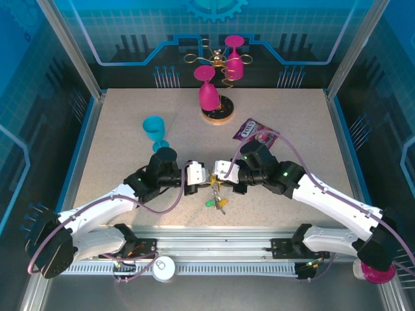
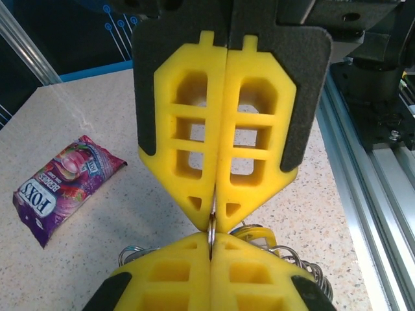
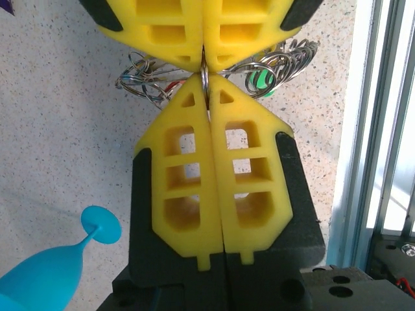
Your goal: Put the keys on the keyring
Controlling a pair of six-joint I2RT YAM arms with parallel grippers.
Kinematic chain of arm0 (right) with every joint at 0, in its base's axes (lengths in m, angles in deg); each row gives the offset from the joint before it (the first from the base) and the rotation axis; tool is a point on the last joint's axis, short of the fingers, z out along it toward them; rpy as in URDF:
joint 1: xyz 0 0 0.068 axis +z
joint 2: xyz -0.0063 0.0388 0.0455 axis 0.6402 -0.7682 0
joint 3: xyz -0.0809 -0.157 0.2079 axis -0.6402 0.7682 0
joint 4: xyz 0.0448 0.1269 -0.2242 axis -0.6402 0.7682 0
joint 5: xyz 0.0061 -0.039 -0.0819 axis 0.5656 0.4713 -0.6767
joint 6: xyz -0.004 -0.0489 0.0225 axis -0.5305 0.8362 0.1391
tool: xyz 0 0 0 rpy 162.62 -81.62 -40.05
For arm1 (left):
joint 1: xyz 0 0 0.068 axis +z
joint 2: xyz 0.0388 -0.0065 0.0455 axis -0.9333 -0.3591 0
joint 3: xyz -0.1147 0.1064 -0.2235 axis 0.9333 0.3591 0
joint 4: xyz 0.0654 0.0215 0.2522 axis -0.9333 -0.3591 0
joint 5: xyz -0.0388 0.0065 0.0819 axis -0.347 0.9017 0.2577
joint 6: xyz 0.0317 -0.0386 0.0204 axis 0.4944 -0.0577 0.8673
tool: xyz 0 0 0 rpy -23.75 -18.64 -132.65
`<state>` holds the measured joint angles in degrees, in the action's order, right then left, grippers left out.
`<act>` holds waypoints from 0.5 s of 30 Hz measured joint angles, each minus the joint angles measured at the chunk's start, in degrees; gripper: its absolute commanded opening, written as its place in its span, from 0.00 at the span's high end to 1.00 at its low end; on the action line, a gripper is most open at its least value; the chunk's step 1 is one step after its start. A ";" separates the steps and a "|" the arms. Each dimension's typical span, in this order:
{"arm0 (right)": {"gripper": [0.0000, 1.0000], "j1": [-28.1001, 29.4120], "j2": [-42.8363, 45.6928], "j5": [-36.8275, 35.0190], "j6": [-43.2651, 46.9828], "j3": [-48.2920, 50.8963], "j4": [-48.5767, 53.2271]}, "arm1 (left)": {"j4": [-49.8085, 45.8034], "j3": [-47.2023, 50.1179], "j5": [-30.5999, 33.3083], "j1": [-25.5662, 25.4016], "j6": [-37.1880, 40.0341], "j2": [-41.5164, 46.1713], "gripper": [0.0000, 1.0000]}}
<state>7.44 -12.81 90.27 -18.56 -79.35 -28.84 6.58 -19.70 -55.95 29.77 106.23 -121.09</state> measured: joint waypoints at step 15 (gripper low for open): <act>0.63 -9.05 10.69 13.68 -16.13 14.43 -17.20 | 13.99 8.17 -0.26 0.00 -5.79 2.78 1.00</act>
<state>-1.61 -2.12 103.95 -34.69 -64.92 -46.04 20.57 -11.53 -56.21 29.77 100.44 -118.32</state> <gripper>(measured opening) 0.366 0.049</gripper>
